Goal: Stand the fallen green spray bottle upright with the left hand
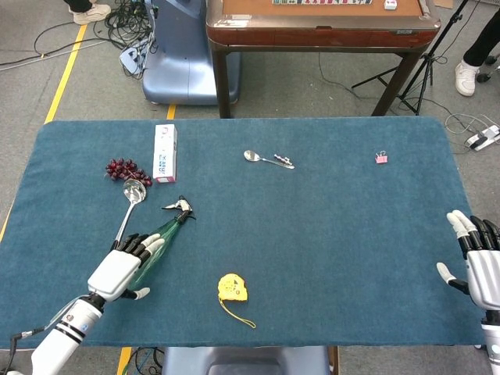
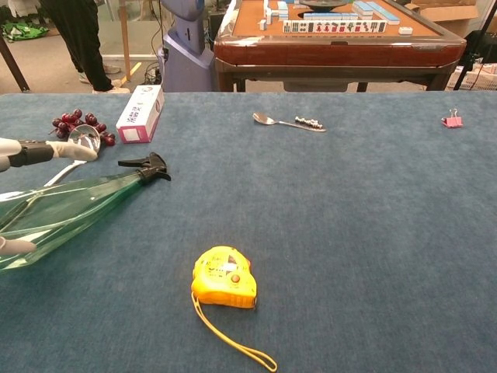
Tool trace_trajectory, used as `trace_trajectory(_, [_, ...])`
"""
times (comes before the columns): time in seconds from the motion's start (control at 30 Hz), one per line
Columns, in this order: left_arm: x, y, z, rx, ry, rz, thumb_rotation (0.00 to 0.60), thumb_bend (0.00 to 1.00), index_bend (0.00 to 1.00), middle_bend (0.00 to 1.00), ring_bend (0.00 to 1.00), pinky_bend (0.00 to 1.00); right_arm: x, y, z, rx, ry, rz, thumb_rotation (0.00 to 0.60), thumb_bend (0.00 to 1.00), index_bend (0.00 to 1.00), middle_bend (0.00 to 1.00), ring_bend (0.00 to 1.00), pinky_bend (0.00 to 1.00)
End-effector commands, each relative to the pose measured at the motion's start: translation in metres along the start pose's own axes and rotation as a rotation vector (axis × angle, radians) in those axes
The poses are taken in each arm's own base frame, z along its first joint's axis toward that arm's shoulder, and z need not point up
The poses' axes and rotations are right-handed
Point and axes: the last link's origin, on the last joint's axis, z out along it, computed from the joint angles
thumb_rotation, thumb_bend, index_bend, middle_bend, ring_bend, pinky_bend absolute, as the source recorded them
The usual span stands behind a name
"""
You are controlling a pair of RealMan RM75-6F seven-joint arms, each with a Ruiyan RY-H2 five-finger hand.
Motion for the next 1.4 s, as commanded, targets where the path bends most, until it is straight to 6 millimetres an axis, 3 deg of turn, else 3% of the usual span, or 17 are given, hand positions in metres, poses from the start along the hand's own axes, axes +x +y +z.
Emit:
trace_trajectory(0.03, [-0.005,-0.003,0.007,0.027,-0.021,0.029,0.600,0.21,0.00,0.03,0.03,0.01,0.001,0.000,0.000,0.001,0.001,0.000,0.600,0.20,0.10,0.12,0.07,0.11])
trace_trajectory(0.4, [-0.011,-0.024,0.017,0.120,-0.042,0.120,0.600,0.21,0.00,0.03,0.03,0.01,0.001,-0.001,0.000,0.001,0.004,0.000,0.600,0.20,0.10,0.12,0.07,0.11])
trace_trajectory(0.63, [-0.011,-0.048,0.024,0.197,-0.035,0.217,0.600,0.21,0.00,0.03,0.03,0.01,0.002,-0.001,-0.001,0.000,0.006,-0.002,0.600,0.20,0.10,0.12,0.07,0.11])
trace_trajectory(0.97, [0.001,-0.078,0.038,0.304,-0.003,0.267,0.600,0.21,0.00,0.03,0.03,0.01,0.004,-0.003,-0.001,0.004,0.011,-0.004,0.600,0.20,0.10,0.12,0.07,0.11])
trace_trajectory(1.07, [0.007,-0.074,0.037,0.297,-0.028,0.211,0.600,0.21,0.00,0.03,0.03,0.01,0.004,-0.004,-0.001,0.005,0.013,-0.002,0.600,0.20,0.10,0.12,0.07,0.11])
trace_trajectory(1.4, [0.037,-0.031,0.039,0.184,-0.013,0.114,0.600,0.21,0.02,0.03,0.03,0.01,0.006,-0.001,-0.001,0.005,0.011,0.000,0.600,0.20,0.10,0.12,0.07,0.11])
